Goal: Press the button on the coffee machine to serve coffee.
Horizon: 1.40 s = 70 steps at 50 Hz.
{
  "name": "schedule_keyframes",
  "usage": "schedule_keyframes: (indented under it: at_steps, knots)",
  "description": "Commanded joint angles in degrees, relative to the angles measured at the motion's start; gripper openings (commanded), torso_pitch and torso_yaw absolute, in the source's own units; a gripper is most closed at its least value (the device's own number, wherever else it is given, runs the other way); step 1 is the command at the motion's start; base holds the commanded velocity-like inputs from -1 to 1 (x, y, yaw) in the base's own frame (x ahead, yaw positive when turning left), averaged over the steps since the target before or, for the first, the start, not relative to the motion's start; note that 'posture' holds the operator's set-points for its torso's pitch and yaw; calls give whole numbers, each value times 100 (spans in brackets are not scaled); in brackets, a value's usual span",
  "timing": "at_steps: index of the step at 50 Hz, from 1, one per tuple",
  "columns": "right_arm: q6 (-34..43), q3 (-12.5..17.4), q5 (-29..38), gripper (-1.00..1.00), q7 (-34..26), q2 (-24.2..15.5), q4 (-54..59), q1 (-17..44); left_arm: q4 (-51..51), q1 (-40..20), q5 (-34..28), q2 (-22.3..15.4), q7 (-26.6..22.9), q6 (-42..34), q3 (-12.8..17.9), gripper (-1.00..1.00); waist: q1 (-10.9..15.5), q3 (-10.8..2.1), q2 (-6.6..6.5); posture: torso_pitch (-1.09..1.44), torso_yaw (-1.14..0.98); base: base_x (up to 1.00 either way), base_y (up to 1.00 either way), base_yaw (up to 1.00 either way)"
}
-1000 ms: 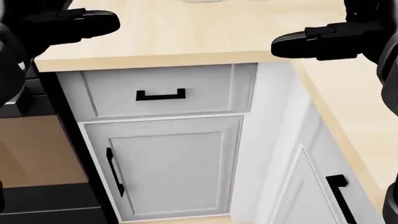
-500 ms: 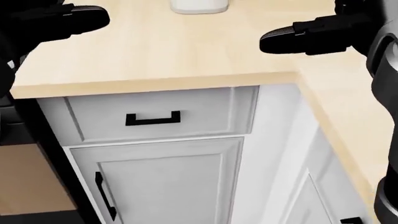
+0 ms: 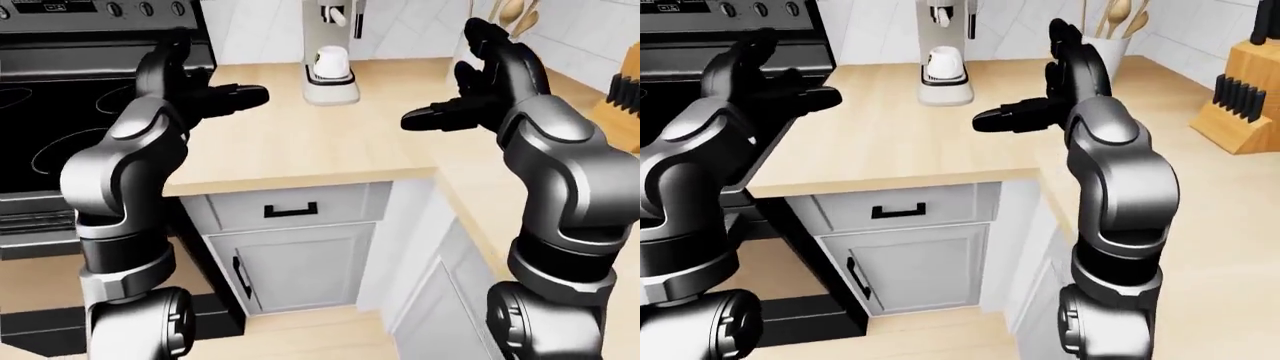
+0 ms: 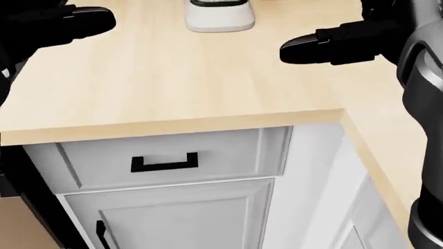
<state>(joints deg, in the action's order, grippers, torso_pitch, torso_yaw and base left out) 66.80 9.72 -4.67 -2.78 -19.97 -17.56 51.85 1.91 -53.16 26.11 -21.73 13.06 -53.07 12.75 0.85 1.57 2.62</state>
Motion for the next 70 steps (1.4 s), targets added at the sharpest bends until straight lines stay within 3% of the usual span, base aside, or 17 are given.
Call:
schedule_keyframes:
  at_steps: [1,2,10,15,24,28,29,31,38,41,51,55,56,58,65,68,70]
  knots:
    - [-140,52,53,100,29,-51,-76,134,138,-171,27,-33,-26,149,8,100,-9,-164,133,0,0,10,0,0]
    - [-135,47,56,100,26,-49,-74,141,135,-177,29,-39,-30,150,10,100,-12,-160,-15,0,0,10,0,0]
    - [-124,30,85,100,5,-40,-15,232,49,-217,23,-58,-55,203,4,100,-63,-49,-251,0,0,11,0,0]
    - [-136,12,111,100,-3,-20,-3,228,64,-189,52,-69,-49,193,35,100,-180,-179,-748,0,0,11,0,0]
    - [-187,-5,138,100,-11,36,16,198,142,-142,101,-72,-8,156,41,100,-70,-84,-356,0,0,10,0,0]
    - [-130,2,139,100,-12,37,-33,206,142,-128,102,-74,-15,174,31,100,-19,-170,193,0,0,10,0,0]
    - [-129,5,139,100,-14,36,-37,204,140,-139,105,-74,-10,168,34,100,-51,-117,-48,0,0,10,0,0]
    - [-178,-4,145,100,-10,62,-54,125,154,-156,116,-68,8,142,33,100,-45,-114,45,0,0,11,0,0]
    - [-191,-32,168,100,-14,106,-59,98,103,-125,103,-79,-22,216,34,100,-74,-38,-328,0,0,10,0,0]
    - [-196,-16,172,100,-36,68,7,181,130,-123,117,-79,-9,190,41,100,-135,-120,-756,0,0,11,0,0]
    - [-193,-10,170,100,-54,44,68,258,79,-169,109,-83,-19,203,21,100,-67,-76,-343,0,0,11,0,0]
    - [-179,-21,171,100,-58,43,79,283,58,-172,107,-66,-19,218,14,100,-23,-168,229,0,0,10,0,0]
    - [-174,-24,172,100,-60,40,79,291,50,-175,105,-67,-26,226,11,100,-62,-114,-40,0,0,12,0,0]
    - [-178,-22,173,100,-61,41,84,297,54,-207,112,-76,-15,197,20,100,-48,-117,41,0,0,11,0,0]
    - [-242,-33,175,100,-41,112,21,145,80,-163,119,-70,-9,205,24,100,-73,-34,-331,0,0,10,0,0]
    - [-212,-26,176,100,-45,102,-4,144,72,-149,110,-73,-25,219,19,100,-134,-116,-764,0,0,11,0,0]
    - [-234,-34,181,100,-48,103,3,128,72,-147,111,-66,-24,221,18,100,-97,-97,-666,0,0,10,0,0]
